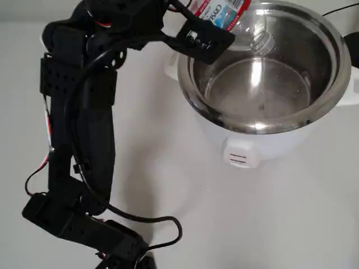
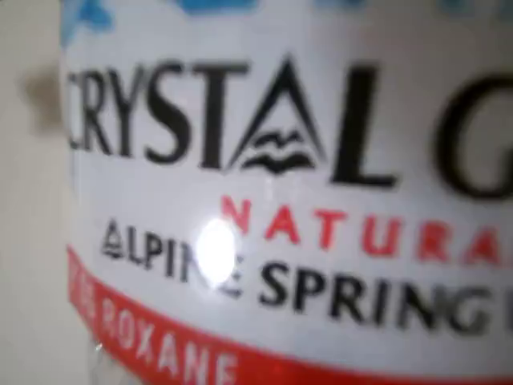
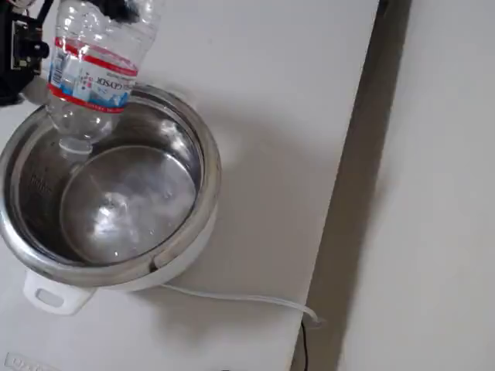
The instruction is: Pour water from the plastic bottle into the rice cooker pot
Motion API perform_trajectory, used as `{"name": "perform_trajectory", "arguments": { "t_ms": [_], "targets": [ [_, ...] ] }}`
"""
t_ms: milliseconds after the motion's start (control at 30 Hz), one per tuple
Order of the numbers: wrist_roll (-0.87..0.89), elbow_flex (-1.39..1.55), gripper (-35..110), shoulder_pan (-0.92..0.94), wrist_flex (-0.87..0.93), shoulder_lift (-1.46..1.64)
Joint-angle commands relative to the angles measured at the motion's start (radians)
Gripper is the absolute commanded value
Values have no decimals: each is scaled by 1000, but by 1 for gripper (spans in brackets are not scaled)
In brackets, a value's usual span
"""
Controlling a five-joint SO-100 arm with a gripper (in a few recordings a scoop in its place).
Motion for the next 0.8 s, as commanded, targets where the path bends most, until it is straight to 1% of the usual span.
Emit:
{"name": "perform_trajectory", "arguments": {
  "t_ms": [0, 333, 767],
  "targets": [
    [18, -74, 7, 18, -14, 66],
    [6, -74, 7, 26, -9, 48],
    [-114, -74, 7, 43, -9, 12]
  ]
}}
